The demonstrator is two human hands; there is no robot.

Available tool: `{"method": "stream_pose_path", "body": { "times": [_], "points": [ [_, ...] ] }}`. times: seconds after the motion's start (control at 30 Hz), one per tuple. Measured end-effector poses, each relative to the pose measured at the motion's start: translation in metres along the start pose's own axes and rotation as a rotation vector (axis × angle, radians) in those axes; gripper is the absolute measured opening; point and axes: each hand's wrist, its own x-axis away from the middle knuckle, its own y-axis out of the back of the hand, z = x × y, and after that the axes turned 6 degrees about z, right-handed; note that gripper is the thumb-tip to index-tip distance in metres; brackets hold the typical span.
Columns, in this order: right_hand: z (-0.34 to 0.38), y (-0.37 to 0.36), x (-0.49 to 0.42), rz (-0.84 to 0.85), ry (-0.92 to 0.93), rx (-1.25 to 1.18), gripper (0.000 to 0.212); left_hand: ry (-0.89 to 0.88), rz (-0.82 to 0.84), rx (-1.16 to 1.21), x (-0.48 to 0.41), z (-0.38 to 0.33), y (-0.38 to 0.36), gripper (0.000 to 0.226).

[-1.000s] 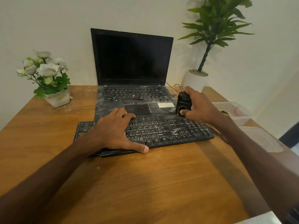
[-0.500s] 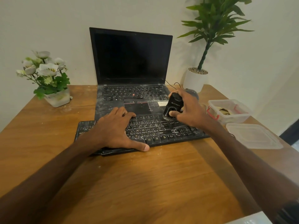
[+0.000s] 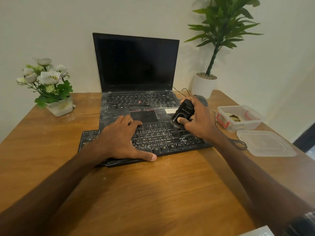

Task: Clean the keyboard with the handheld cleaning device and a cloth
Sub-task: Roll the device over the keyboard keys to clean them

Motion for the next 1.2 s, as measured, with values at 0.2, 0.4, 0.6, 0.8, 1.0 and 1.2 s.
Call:
{"method": "stream_pose_path", "body": {
  "times": [0.2, 0.4, 0.6, 0.8, 1.0, 1.2],
  "points": [
    [0.005, -0.006, 0.014, -0.055, -0.022, -0.013, 0.065, -0.001, -0.002, -0.008, 0.0, 0.0, 0.0, 0.151],
    [0.003, -0.015, 0.01, -0.08, -0.093, 0.024, 0.07, 0.005, 0.008, 0.009, 0.001, -0.001, 0.001, 0.152],
    [0.014, -0.006, -0.005, -0.101, -0.076, 0.066, 0.064, -0.005, -0.001, 0.013, 0.003, 0.0, 0.001, 0.152],
    [0.015, 0.009, 0.006, -0.048, -0.062, 0.065, 0.065, -0.005, 0.008, 0.002, 0.001, 0.0, 0.001, 0.155],
    [0.022, 0.001, 0.001, 0.098, -0.072, -0.056, 0.063, -0.005, 0.006, 0.007, 0.001, -0.001, 0.001, 0.153],
    [0.026, 0.014, -0.005, 0.072, -0.105, -0.042, 0.064, -0.042, -0.007, 0.014, 0.004, 0.005, 0.001, 0.14]
  ]
}}
